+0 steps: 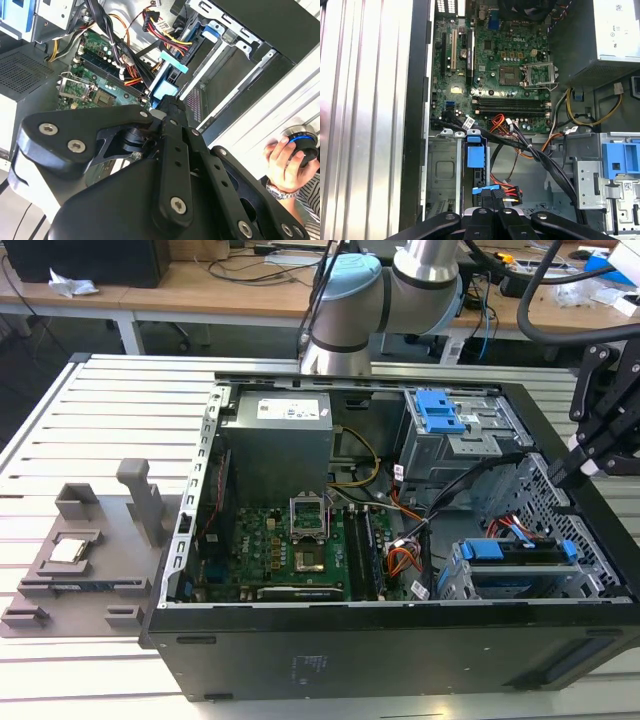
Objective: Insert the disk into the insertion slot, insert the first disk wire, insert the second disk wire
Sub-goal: 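Insert the second disk wire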
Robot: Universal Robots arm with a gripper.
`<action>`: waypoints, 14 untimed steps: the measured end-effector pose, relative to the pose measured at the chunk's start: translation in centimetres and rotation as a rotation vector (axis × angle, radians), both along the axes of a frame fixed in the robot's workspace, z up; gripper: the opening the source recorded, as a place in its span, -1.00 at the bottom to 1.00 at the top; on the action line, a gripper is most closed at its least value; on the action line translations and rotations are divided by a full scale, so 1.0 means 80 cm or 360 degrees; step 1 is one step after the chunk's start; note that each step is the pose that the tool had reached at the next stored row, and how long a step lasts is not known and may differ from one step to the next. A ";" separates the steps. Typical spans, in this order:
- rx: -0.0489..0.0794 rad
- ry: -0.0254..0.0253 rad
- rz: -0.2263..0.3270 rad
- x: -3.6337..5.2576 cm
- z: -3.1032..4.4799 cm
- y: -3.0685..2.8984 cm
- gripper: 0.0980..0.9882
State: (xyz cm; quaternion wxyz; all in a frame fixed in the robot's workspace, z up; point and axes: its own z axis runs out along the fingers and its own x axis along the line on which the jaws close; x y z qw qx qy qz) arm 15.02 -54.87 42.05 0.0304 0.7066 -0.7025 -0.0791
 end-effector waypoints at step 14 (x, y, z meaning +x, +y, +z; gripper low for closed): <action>0.0000 0.00000 0.0000 0.000 0.0002 0.0000 -0.98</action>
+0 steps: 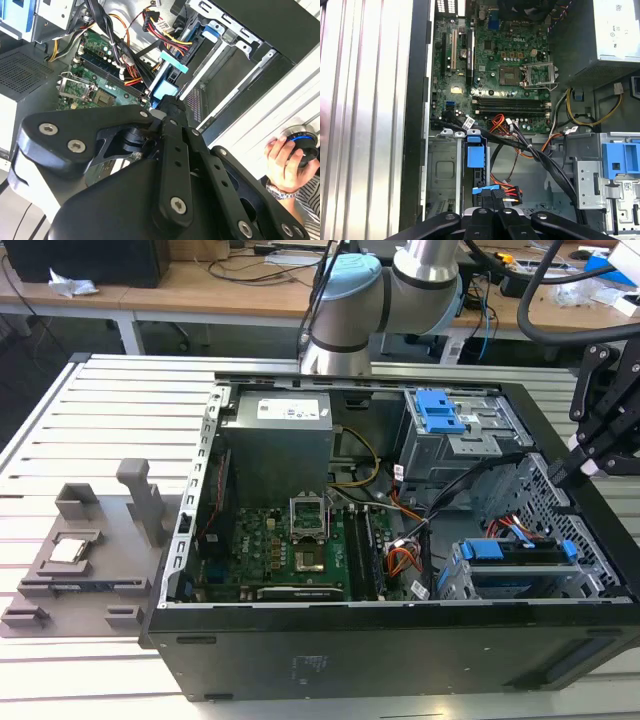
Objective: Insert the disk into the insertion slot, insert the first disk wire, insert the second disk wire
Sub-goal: 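Insert the second disk wire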
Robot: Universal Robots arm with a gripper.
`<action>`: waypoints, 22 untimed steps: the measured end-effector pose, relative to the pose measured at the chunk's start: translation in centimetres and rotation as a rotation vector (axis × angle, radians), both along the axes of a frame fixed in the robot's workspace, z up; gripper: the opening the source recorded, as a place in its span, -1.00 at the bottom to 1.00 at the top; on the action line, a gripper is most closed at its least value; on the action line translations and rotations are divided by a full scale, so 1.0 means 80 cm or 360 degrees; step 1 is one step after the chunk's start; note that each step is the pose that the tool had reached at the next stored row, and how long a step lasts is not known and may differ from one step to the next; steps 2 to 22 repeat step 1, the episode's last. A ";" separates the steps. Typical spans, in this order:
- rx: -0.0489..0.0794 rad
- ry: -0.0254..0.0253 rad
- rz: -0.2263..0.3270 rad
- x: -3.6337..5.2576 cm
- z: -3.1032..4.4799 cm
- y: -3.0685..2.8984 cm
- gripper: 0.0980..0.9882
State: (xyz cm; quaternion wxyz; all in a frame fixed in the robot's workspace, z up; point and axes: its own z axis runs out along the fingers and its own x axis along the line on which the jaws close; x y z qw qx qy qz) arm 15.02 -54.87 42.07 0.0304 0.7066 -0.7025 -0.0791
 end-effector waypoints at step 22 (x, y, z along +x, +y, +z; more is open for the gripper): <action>0.0000 0.00000 0.0000 0.000 0.0000 0.0000 -0.98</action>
